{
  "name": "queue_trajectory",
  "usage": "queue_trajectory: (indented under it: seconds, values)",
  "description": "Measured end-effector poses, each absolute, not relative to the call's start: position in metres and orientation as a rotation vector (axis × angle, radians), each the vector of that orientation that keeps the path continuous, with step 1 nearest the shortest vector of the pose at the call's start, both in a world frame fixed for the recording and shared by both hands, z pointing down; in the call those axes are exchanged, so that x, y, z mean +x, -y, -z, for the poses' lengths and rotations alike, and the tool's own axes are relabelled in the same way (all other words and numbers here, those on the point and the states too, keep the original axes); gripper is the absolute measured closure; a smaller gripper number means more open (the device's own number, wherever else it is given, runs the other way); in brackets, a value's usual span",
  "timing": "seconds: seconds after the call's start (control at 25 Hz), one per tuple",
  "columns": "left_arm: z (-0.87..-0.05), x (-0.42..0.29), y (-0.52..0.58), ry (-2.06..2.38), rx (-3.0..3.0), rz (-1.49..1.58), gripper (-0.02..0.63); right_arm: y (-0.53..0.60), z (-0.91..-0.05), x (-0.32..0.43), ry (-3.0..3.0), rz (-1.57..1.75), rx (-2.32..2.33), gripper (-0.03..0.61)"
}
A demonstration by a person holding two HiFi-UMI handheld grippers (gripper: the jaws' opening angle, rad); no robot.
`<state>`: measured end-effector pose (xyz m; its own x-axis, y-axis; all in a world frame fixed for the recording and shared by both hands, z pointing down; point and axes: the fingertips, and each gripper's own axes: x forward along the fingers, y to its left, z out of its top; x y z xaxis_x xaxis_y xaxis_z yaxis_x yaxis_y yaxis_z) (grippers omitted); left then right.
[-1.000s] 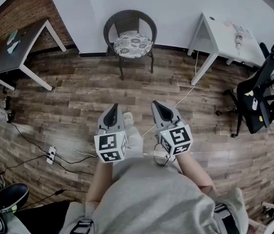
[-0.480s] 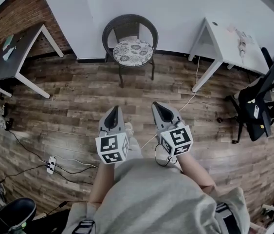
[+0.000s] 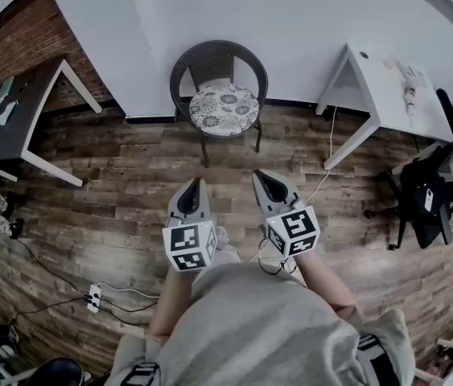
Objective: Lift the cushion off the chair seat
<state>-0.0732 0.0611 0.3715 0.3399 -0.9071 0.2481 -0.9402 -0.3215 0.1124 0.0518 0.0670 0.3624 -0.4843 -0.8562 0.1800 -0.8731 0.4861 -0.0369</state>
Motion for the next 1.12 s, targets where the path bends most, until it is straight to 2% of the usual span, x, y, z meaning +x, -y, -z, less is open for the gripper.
queue_trajectory:
  seconds: [0.56,1.12]
  values:
    - [-0.381,-0.101,0.086,1.595,2.391,-0.247,0.604,0.081,-0.378,0.025,2.511,-0.264,1.584,0.575]
    - [-0.426,-0.121,0.174,1.515,2.351,-0.283,0.604,0.179,-0.431,0.014,2.381,-0.280,1.606,0.575]
